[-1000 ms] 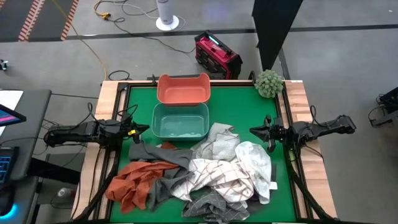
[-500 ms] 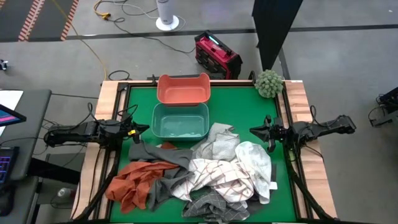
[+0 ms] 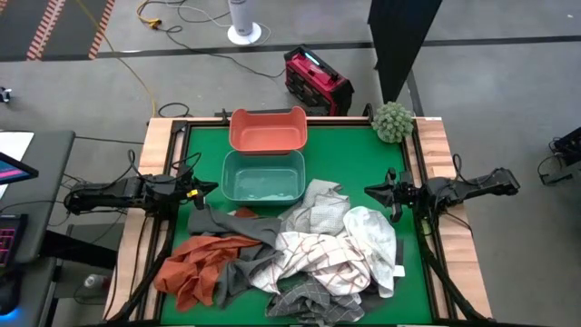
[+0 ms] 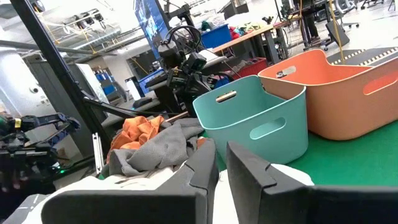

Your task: Sort towels by color in basket

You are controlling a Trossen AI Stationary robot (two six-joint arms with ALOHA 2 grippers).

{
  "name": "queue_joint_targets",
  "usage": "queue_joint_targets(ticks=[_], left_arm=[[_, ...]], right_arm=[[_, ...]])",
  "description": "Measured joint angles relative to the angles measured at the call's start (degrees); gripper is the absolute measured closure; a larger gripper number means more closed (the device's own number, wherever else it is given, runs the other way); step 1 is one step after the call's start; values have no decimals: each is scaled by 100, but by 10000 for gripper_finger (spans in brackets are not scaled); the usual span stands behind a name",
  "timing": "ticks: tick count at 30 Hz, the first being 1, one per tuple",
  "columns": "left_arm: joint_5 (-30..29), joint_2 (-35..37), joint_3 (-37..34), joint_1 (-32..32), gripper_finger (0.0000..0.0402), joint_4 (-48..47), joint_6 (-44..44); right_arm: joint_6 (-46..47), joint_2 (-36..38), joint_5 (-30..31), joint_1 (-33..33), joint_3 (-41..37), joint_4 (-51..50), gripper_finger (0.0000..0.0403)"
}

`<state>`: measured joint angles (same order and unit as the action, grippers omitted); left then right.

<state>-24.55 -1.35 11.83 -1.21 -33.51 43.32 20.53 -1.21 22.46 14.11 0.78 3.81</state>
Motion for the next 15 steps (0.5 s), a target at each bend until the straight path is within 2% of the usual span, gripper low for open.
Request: queue_joint_targets(ticks=[5,11,15], left_arm=[[-4,0,-18,1,401,178,91],[-16,0,-32,1,401,941,661],[-38,0,-28,0,401,1119,710]], right_arm=[[-1,0,0,-1,1,0,336],[-1,0,-1,-1,1,0,336],[0,0,-1,-2,1,0,336]])
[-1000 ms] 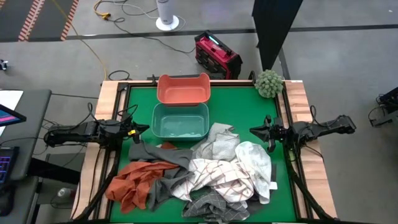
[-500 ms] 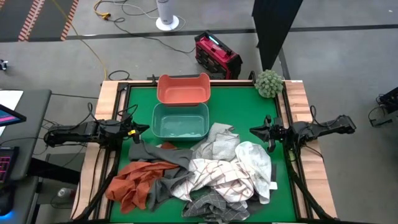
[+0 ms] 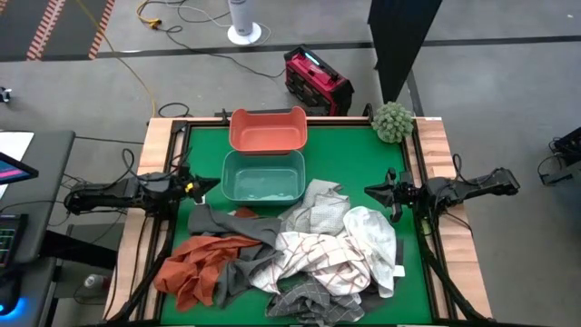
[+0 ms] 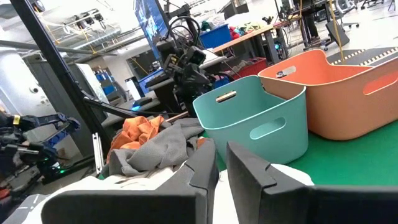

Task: Sort towels by color in basket
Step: Put the orange towel into the green bin

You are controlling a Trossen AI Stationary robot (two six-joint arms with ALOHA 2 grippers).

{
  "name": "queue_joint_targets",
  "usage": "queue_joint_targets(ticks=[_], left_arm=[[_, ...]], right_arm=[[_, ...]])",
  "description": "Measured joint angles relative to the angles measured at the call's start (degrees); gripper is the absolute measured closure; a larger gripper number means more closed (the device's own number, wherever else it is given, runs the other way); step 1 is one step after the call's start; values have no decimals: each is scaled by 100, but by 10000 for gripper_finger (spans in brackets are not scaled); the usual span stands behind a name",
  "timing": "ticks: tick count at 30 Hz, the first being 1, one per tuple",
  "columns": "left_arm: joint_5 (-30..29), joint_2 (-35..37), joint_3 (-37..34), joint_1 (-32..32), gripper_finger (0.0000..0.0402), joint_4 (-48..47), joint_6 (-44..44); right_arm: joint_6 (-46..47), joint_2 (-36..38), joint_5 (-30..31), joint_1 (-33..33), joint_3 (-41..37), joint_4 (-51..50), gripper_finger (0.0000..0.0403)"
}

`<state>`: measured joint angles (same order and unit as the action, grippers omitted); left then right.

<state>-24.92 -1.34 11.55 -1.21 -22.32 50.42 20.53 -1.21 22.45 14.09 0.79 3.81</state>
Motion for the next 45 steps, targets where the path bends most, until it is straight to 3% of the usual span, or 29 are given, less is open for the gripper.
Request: queue_joint_targets(ticks=[9,14,18,24,29,34,40,45], left_arm=[[-1316,-26,7,0,401,26,190],[-2490,-52,15,2,401,54,43],[-2483,-82,20,2,401,512,709],[-2481,-205,22,2,401,1281,959],[-2319,-280,22,2,401,2423,894],[-1983,-446,26,2,401,3393,556],[-1353,-1061,28,0,401,4510,426],[-929,-1829,88,0,401,5280,350]], right_arm=[[-1,2,0,1,-1,0,336],[-2,0,-1,2,1,0,336],[-2,0,1,0,0,0,336],[154,0,200,-38,-7,153,336],[1675,13,235,-213,-8,1071,336],[2583,13,311,-449,-8,1648,336],[3071,9,311,-488,-6,1675,336],[4594,10,220,-459,-6,1698,336]])
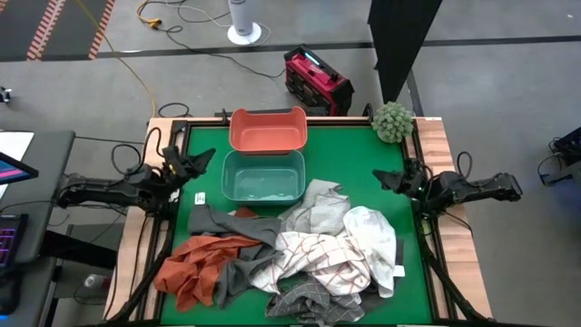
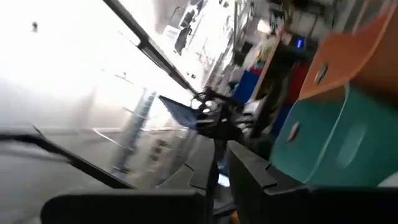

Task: Sort towels by color in basket
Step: Put the orange towel into the green bin

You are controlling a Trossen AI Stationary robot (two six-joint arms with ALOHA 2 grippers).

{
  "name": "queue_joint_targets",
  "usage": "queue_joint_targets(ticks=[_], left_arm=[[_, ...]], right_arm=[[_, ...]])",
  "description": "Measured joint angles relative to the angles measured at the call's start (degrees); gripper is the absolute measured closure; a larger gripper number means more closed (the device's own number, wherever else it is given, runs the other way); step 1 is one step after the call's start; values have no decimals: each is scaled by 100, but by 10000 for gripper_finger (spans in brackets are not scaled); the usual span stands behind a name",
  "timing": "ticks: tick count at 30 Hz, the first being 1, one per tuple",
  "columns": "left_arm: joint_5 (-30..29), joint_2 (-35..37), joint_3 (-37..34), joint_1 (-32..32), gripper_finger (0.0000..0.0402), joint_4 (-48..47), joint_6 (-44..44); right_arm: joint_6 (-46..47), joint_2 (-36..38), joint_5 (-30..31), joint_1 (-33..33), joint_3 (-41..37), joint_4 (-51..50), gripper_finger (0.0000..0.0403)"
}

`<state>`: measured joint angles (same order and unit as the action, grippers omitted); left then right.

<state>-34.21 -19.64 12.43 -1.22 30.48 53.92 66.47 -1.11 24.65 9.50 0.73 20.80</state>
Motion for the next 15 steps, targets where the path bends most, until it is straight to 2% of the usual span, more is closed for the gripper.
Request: queue_joint_targets(ticks=[3,8,11,15], left_arm=[[325,-515,271,-32,401,21,-191],[1107,-1328,962,-105,401,-279,-934],[1678,-1637,1566,-109,401,-1109,-1333],[2395,-1938,2527,-108,401,-2890,-1651]], right_arm=[[466,-1,-263,45,0,378,336],[-757,-157,-522,236,513,468,336],[-1526,-589,-378,334,1034,295,336],[-2429,-1382,-283,291,1710,-7,336]])
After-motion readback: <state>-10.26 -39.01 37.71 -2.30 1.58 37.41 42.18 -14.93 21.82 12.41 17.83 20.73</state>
